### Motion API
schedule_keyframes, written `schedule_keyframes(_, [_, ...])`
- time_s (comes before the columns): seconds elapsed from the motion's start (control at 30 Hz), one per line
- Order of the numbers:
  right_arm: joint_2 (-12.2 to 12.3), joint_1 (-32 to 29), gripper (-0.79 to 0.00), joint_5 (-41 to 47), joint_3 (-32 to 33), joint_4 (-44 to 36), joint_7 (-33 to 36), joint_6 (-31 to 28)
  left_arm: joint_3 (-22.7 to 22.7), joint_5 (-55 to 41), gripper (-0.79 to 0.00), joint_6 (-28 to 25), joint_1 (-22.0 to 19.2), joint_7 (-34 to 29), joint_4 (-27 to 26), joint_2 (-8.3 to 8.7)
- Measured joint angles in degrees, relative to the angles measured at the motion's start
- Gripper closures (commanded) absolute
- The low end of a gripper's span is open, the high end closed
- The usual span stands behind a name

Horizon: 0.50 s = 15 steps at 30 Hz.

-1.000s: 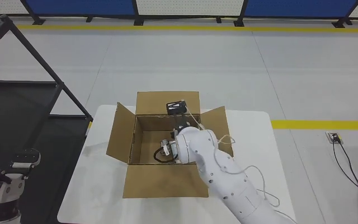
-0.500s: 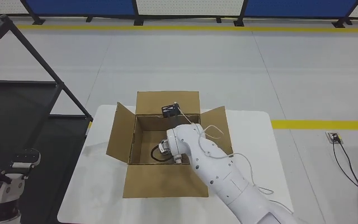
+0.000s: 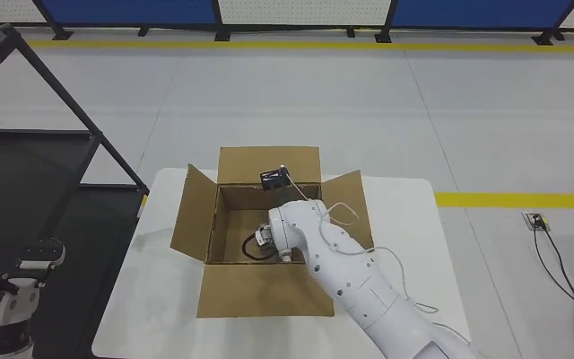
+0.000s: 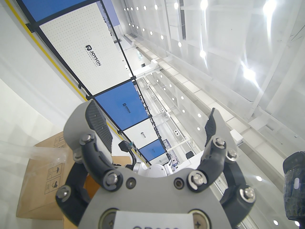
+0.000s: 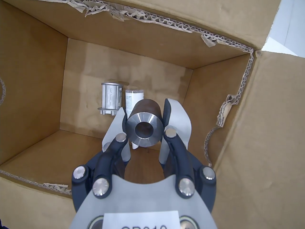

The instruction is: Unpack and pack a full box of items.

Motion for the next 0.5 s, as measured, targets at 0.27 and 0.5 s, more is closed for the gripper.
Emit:
schedule_keyframes(0.27, [-2.53, 4.92, 0.000, 4.64, -0.72, 11.98, -0.36, -4.34, 0.00, 0.00, -0.785, 0.00, 0.00, 0.00, 0.00, 0.00])
schedule_keyframes(0.5, [-5.82, 9.20, 0.000, 8.52, -2.03, 23.54, -3.38, -4.28, 0.00, 0.00, -0.785, 0.00, 0.00, 0.00, 0.00, 0.00])
